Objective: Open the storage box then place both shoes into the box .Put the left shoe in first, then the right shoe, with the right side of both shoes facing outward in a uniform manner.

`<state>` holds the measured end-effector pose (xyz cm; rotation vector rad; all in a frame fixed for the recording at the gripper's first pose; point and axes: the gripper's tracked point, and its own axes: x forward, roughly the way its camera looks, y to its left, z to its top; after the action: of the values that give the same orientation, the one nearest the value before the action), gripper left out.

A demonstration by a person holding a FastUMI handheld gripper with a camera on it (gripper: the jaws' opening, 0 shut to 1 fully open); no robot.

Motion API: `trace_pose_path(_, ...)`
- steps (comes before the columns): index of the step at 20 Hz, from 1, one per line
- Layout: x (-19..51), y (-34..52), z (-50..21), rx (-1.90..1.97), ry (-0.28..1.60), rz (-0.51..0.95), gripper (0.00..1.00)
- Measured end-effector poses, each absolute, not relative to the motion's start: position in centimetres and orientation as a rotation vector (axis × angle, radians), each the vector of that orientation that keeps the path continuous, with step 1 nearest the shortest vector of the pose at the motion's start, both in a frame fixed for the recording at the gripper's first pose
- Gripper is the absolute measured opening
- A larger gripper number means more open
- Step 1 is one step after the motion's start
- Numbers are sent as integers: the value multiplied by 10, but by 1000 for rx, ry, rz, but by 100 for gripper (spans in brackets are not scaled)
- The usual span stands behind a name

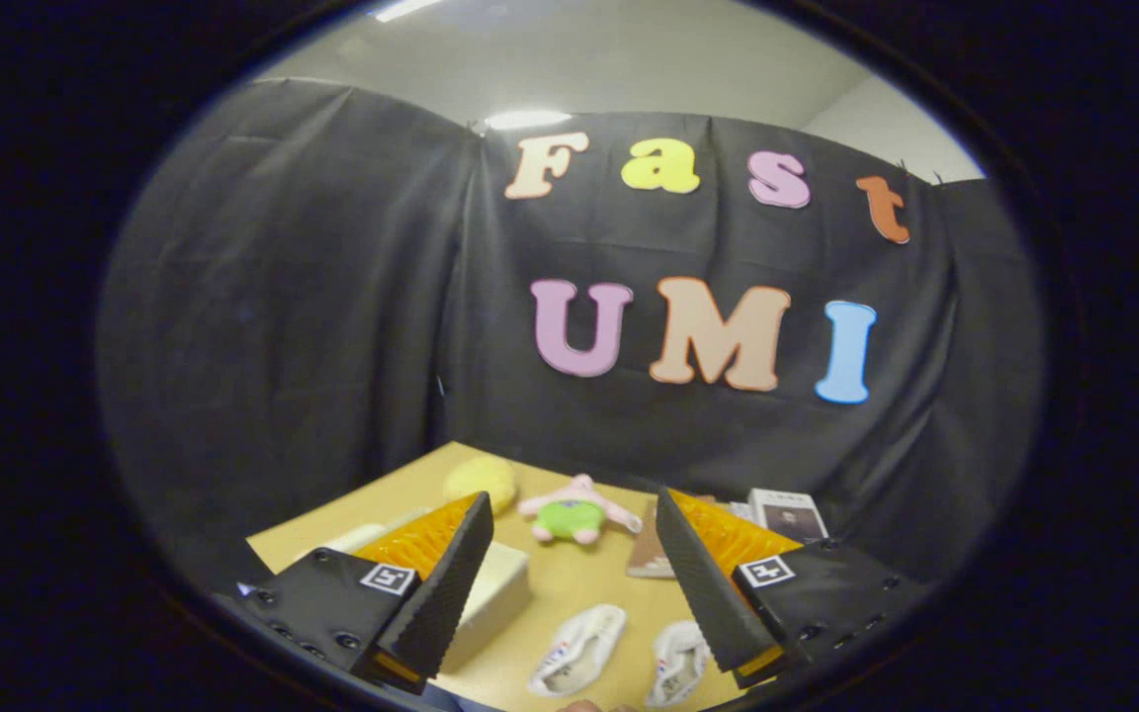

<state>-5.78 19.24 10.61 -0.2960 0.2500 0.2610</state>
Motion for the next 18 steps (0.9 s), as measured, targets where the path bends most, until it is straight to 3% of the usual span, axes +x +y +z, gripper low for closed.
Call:
trace_pose_path(9,-64,130,-123,-300,770,251,100)
trace_pose_path(15,-37,118,-195,-365,916,215,98)
trace_pose_path(18,-19,109,-210,-435,921,175,85)
